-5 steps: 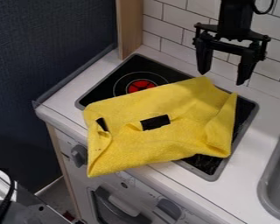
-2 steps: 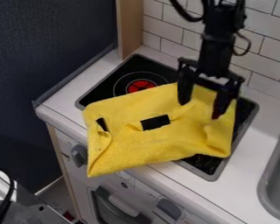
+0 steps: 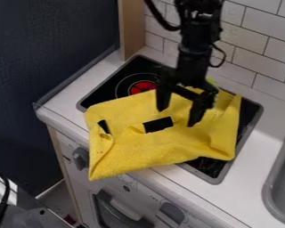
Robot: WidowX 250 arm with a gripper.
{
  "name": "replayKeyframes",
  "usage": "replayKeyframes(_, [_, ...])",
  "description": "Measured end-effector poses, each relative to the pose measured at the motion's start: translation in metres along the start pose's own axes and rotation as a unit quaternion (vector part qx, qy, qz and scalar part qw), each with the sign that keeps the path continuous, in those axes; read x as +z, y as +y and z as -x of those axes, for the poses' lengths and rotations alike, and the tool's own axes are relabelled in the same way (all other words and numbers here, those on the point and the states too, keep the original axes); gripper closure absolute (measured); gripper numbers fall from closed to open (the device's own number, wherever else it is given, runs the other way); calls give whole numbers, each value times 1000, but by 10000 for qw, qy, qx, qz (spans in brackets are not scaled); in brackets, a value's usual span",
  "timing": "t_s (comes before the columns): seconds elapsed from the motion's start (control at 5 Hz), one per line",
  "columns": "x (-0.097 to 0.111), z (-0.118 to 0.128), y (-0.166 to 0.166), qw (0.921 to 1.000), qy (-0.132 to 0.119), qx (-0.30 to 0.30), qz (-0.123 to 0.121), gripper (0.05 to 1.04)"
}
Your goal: Move the cloth to the bottom right of the stove
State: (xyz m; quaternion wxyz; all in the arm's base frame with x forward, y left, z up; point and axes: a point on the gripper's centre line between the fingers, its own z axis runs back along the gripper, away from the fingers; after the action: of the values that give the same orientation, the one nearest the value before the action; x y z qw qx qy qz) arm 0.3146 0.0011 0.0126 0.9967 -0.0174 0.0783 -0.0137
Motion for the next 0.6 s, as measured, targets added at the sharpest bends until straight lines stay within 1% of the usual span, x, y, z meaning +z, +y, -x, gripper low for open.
replayKeyframes(0.2, [-2, 6, 13, 9999, -50, 161, -14, 94])
replayKeyframes(0.4, [-7, 14, 13, 9997, 87, 233, 10, 125])
replayKeyframes(0.6, [-8, 13, 12, 9997, 35, 231, 66, 118])
